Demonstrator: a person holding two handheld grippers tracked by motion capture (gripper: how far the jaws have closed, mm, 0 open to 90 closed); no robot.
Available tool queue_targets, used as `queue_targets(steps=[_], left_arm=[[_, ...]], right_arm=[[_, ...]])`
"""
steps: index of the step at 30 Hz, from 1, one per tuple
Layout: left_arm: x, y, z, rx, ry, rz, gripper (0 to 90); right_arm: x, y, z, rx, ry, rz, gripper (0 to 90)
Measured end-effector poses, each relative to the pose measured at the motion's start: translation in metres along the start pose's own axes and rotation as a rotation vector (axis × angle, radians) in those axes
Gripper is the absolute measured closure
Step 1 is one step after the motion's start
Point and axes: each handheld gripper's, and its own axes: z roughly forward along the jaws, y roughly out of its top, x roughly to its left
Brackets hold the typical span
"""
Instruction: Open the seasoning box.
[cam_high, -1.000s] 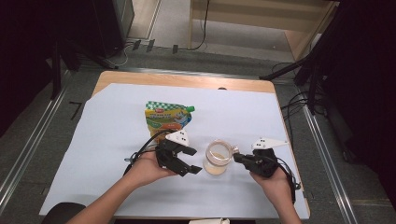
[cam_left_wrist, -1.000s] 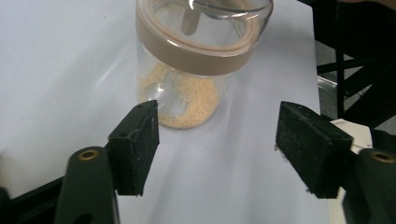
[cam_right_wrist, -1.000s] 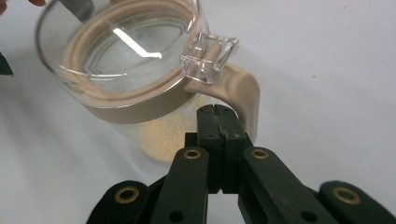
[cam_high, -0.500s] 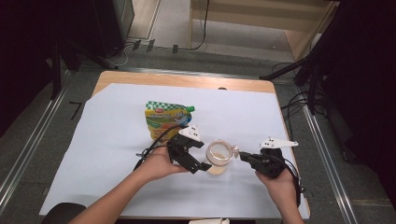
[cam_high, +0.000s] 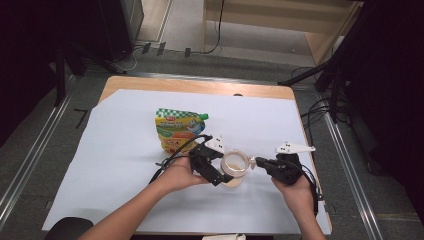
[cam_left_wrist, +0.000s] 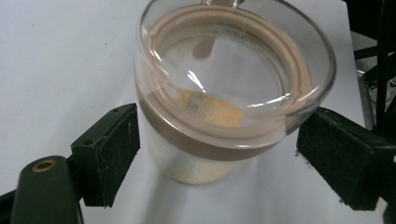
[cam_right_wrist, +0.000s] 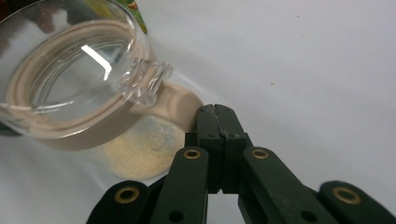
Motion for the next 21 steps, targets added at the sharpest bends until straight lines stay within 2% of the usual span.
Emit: queue_targets(steps=[3, 8, 12, 17, 21], left_arm=[[-0.003, 0.003, 0.003, -0.009, 0.029, 0.028, 12.8], [-0.003, 0.005, 0.006, -0.024, 0.022, 0.031, 11.4], [-0.006, 0.006, 0.006, -0.043, 0.053, 0.073, 10.5], [-0.004, 0.008, 0.007, -0.036, 0.039, 0.066, 10.4], [-0.004, 0.01, 0.007, -0.035, 0.042, 0.09, 10.5]], right_arm=[[-0.005, 0.002, 0.008, 0.007, 0.007, 0.006, 90.0], [-0.009, 0.001, 0.013, 0.006, 0.02, 0.023, 90.0], [-0.009, -0.001, 0.015, 0.017, 0.015, 0.029, 90.0], [-0.008, -0.001, 0.014, 0.02, 0.01, 0.022, 90.0], [-0.007, -0.002, 0.014, 0.021, 0.008, 0.024, 90.0]])
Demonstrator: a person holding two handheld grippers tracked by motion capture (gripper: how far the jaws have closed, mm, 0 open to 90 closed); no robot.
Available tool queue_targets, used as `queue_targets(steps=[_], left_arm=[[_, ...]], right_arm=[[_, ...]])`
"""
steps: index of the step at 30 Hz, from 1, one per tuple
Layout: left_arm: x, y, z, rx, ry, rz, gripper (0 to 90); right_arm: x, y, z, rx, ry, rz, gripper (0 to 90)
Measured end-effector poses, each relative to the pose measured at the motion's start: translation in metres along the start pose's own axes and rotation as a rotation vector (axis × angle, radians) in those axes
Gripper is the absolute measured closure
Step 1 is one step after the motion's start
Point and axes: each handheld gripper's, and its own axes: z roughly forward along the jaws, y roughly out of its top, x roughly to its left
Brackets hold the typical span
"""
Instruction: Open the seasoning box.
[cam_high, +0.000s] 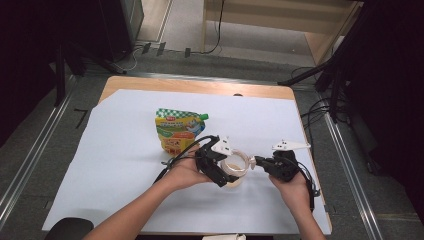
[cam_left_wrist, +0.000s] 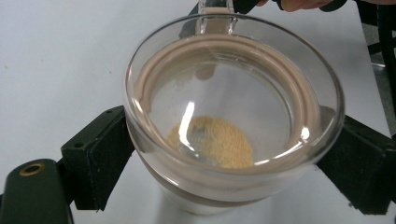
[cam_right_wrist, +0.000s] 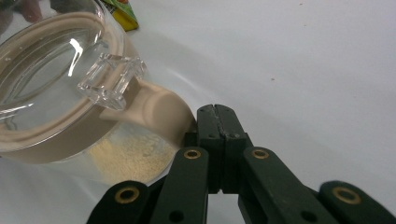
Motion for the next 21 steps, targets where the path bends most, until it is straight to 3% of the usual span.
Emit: queue_targets(steps=[5, 21], left_arm=[[-0.001, 0.005, -0.001, 0.035, 0.006, 0.011, 10.7], [-0.001, 0.011, -0.001, 0.059, 0.008, 0.019, 10.8]], right_arm=[[0.0, -0.001, 0.0, 0.009, 0.0, 0.001, 90.0], [0.002, -0.002, 0.0, 0.008, -0.01, -0.005, 90.0]])
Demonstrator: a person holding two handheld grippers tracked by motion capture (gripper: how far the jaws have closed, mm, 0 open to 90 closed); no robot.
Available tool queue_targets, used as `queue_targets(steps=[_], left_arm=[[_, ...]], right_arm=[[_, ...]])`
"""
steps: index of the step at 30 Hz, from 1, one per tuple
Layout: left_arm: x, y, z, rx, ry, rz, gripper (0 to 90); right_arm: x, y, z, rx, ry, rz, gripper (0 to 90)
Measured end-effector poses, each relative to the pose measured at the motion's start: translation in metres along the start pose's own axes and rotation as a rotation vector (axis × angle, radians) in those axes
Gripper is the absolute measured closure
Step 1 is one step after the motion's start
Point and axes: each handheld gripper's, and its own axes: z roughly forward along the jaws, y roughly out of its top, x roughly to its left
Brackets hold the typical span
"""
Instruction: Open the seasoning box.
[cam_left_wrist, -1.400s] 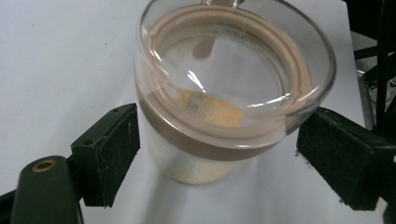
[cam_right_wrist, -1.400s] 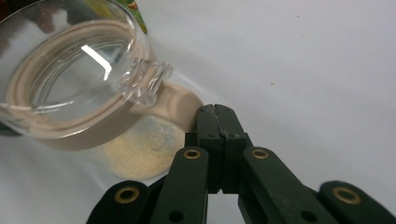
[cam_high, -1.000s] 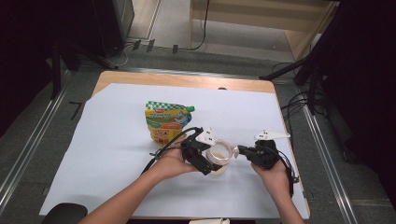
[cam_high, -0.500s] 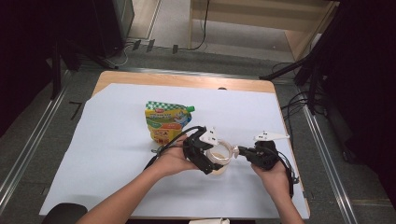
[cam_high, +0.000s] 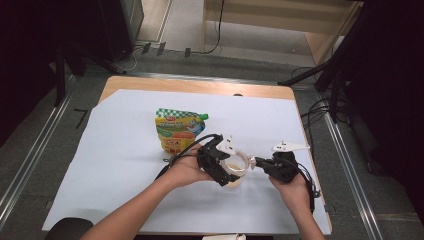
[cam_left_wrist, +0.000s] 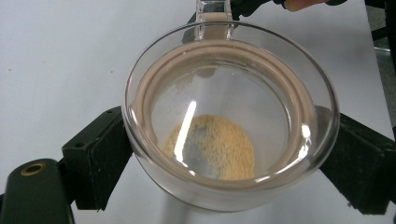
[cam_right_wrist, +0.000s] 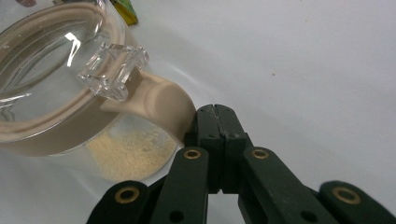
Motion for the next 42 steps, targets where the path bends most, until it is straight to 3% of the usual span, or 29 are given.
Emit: queue_targets(steps=[23, 42], left_arm=[[0.0, 0.01, -0.008, 0.003, -0.002, -0.013, 11.4], [0.001, 0.032, -0.019, -0.018, -0.015, 0.002, 12.5]], right_arm=[[0.0, 0.0, 0.0, -0.002, 0.0, 0.002, 90.0], [0.0, -0.001, 0.0, -0.004, 0.004, 0.001, 90.0]])
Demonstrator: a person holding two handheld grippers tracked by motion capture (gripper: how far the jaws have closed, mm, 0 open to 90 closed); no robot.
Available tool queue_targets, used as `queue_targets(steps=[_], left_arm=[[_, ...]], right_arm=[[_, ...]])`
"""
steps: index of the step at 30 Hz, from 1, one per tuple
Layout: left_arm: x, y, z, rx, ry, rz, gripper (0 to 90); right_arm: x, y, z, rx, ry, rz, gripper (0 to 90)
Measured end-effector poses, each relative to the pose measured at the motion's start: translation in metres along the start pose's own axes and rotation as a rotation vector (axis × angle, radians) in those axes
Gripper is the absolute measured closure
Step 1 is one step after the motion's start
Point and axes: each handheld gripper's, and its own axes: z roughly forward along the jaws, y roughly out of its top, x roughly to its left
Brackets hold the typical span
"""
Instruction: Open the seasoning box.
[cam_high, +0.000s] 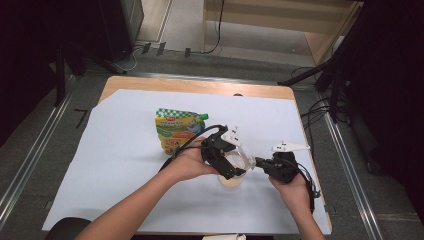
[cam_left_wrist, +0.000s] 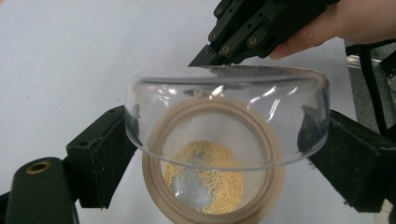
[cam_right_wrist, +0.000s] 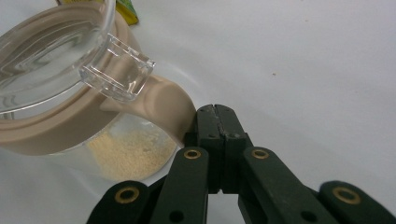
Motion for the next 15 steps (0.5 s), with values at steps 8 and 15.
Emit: queue_targets(steps=[8, 15], left_arm=[[0.0006, 0.0074, 0.0, -0.007, -0.004, 0.0, 12.5], [0.0022, 0.011, 0.0009, -0.022, -0.015, -0.004, 12.7]], right_arm=[[0.0002, 0.0, -0.0001, 0.0, -0.002, 0.0, 90.0], [-0.0008, -0.0006, -0.0004, -0.001, 0.007, 0.011, 90.0]])
